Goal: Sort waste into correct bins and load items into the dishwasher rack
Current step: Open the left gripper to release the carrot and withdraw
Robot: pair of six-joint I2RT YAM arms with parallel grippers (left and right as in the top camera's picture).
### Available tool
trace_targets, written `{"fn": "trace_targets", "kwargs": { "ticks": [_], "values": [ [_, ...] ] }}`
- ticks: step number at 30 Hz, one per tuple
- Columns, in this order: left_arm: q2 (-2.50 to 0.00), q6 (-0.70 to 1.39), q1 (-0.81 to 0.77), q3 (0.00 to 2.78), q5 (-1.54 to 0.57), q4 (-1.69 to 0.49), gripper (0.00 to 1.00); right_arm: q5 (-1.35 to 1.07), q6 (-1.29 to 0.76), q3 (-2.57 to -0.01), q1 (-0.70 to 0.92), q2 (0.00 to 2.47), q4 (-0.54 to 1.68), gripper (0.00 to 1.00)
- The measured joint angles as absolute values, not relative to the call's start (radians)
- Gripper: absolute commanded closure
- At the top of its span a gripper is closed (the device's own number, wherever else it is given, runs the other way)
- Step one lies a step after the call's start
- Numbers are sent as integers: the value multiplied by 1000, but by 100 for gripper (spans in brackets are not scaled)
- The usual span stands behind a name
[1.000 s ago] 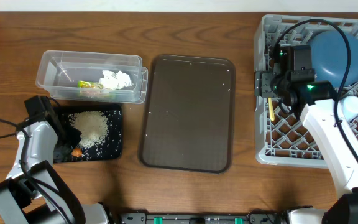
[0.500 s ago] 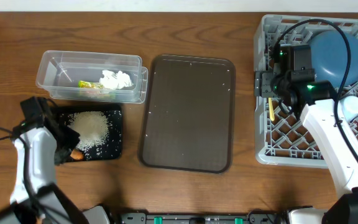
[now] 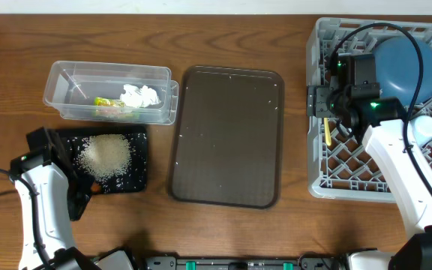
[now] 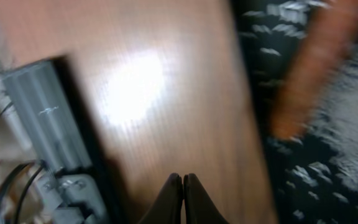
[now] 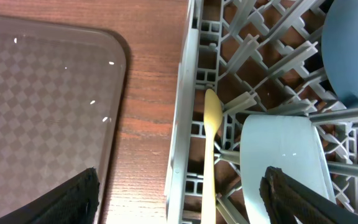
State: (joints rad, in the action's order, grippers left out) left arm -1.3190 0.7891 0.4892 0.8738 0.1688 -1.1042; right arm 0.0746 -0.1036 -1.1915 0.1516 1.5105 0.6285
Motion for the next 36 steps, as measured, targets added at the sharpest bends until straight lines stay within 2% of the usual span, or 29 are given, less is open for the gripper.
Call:
{"fn": "trace_targets", "kwargs": {
  "ticks": [6,15,26,36],
  "values": [
    [-1319,936,489,874,236,-1122,94,75,-104,-1192,152,1510,628,18],
    [-1319,1012,489,819,256,-1043,93,75,-104,-1192,152,1510,628,18],
    [-1324,995,489,707,223,-872,94,75,-104,-1192,152,1510,628,18],
    [-1445,931,489,693,159,-770,94,75,-104,-1192,152,1510,628,18]
  ]
}}
